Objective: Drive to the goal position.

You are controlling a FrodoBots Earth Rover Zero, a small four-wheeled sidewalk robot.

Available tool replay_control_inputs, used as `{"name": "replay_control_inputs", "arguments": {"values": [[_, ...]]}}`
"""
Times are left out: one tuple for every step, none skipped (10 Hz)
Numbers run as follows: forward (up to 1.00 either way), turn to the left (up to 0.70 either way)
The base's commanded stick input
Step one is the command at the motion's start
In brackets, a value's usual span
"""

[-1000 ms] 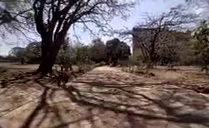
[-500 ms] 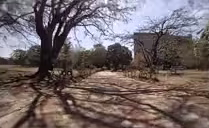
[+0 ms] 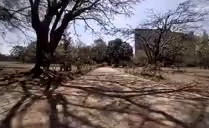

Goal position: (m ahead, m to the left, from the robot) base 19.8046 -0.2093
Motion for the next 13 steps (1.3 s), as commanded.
{"name": "replay_control_inputs", "arguments": {"values": [[0.70,0.00],[0.70,0.00],[0.70,0.00],[0.70,0.00],[0.70,0.00],[0.70,0.00],[0.70,0.00],[0.70,0.00],[0.70,0.00],[0.70,0.00],[0.70,0.00],[0.70,0.00],[0.70,0.00]]}}
